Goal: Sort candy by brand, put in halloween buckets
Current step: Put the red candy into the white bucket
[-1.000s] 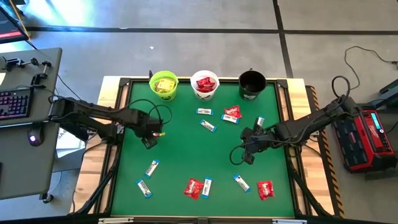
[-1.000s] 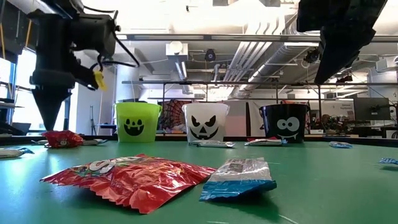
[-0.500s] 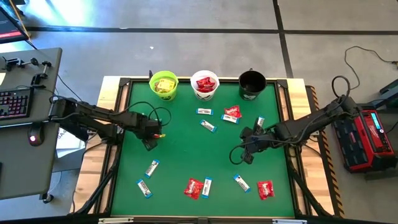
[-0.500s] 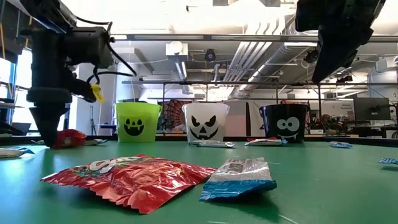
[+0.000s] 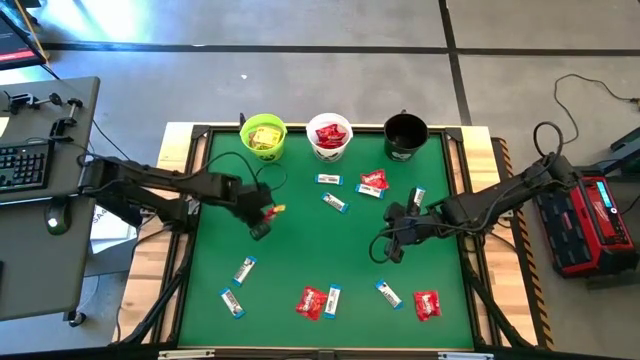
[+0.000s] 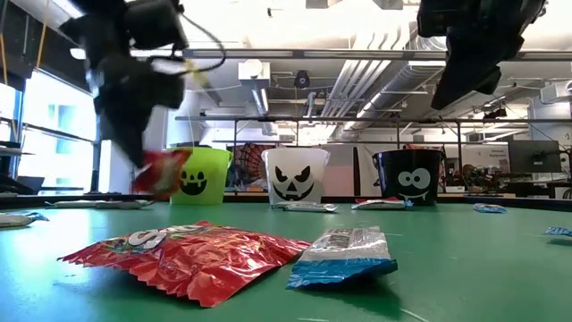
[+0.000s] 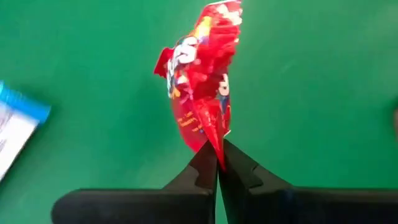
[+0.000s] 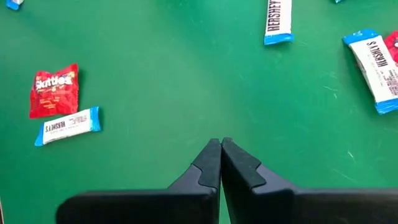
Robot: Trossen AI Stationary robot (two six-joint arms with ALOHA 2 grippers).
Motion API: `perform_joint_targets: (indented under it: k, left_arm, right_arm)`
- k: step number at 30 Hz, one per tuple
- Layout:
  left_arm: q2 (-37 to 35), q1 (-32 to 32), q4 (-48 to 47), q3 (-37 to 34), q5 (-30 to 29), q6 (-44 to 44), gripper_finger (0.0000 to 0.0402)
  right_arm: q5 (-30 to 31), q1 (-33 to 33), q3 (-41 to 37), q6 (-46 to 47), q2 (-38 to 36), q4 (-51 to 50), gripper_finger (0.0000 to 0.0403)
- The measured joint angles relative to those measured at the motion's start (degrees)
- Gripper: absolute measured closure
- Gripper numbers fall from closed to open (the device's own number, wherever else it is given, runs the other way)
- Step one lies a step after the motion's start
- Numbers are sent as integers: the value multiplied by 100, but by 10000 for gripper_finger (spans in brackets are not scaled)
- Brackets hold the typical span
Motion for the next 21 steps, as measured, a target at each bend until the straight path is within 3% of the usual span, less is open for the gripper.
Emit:
perform_joint_targets:
  k: [5, 11, 21]
  left_arm:
    - [0, 549, 119, 618, 332, -61, 401]
    - [168, 1382, 129, 1488, 353, 491, 401]
    - [1727, 2424, 56, 3774, 587, 1948, 401]
  right_arm:
    - [229, 2, 0, 28, 0, 1, 402]
    - [322, -70, 0, 45, 0, 1, 402]
    - [321, -313, 0, 8, 0, 8, 402]
